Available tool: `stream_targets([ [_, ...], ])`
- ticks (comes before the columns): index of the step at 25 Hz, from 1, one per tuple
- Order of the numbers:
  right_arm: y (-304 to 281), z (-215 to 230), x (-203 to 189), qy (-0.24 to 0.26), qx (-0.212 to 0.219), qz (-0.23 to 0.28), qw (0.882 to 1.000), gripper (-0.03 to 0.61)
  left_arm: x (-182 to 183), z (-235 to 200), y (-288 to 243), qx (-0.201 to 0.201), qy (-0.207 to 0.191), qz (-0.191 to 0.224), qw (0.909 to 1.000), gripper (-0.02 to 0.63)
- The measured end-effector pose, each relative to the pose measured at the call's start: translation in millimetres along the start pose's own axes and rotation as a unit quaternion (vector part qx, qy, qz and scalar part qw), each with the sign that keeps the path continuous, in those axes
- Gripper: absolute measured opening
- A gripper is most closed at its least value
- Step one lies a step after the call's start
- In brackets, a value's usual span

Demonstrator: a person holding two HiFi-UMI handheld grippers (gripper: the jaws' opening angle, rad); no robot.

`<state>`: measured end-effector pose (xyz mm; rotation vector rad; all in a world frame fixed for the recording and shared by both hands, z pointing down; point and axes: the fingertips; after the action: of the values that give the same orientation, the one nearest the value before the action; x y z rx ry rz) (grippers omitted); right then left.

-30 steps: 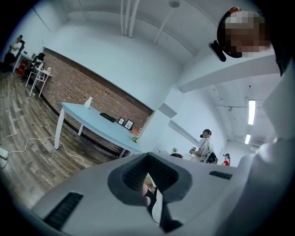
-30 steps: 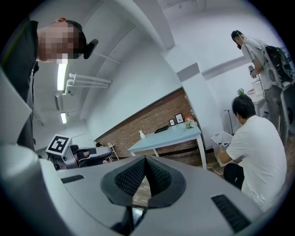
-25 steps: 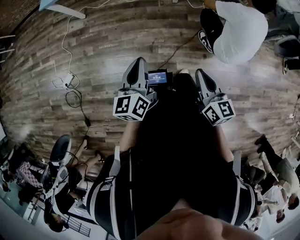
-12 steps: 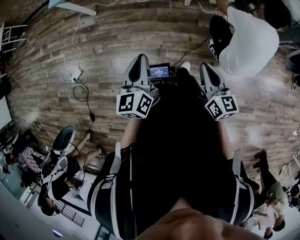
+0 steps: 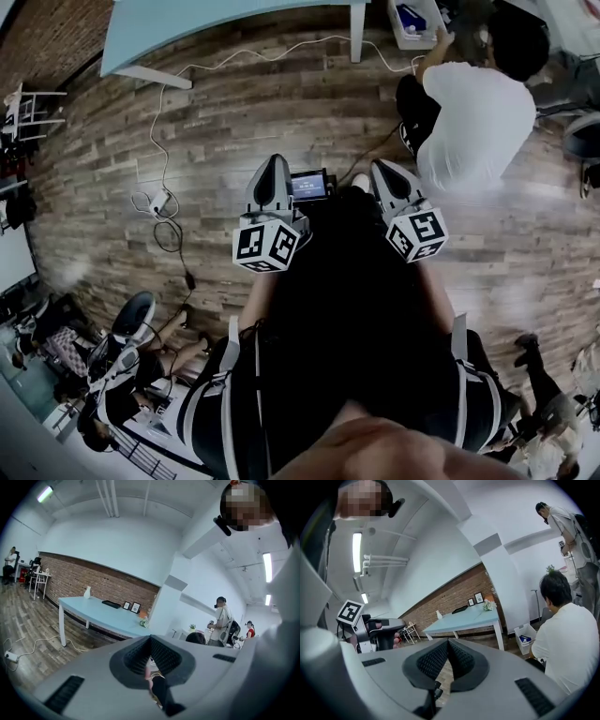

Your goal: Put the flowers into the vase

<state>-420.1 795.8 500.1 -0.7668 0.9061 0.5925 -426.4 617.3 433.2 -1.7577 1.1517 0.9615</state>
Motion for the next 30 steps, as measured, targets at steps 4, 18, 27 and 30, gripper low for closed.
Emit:
stream_targets([
  [4, -8.8, 3.0, 5.6, -0.009, 0.009, 0.003, 1.0, 0.018, 5.5, 3.2, -15.4, 0.001, -0.008, -0.004, 1.0, 0.046],
  [18, -92.2, 26.6, 54.2, 0.023, -0.031, -0.013, 0.999, 0.018, 47.3, -62.5, -101.7, 0.009, -0.009, 0.021, 0.9997, 0.046],
  [27, -191.2, -9.0, 95.7, 0.018, -0.035, -0.007, 0.999, 0.018, 103.2, -138.8, -145.4, -0.045, 0.014, 0.046, 0.9978, 0.044],
  [30, -208.5, -15.7, 100.5, 0.014, -0.04, -0.011, 0.999, 0.018, 113.0, -145.1, -158.2, -0.071, 0.024, 0.052, 0.9958, 0.044],
])
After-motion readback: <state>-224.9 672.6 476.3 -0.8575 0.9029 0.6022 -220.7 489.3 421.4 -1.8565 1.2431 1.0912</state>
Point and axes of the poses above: the fingertips, and each gripper's own axes: y backward along the fingers, z to its right, x out of its top, and after that the axes turned 8 degrees about -x, right-handed
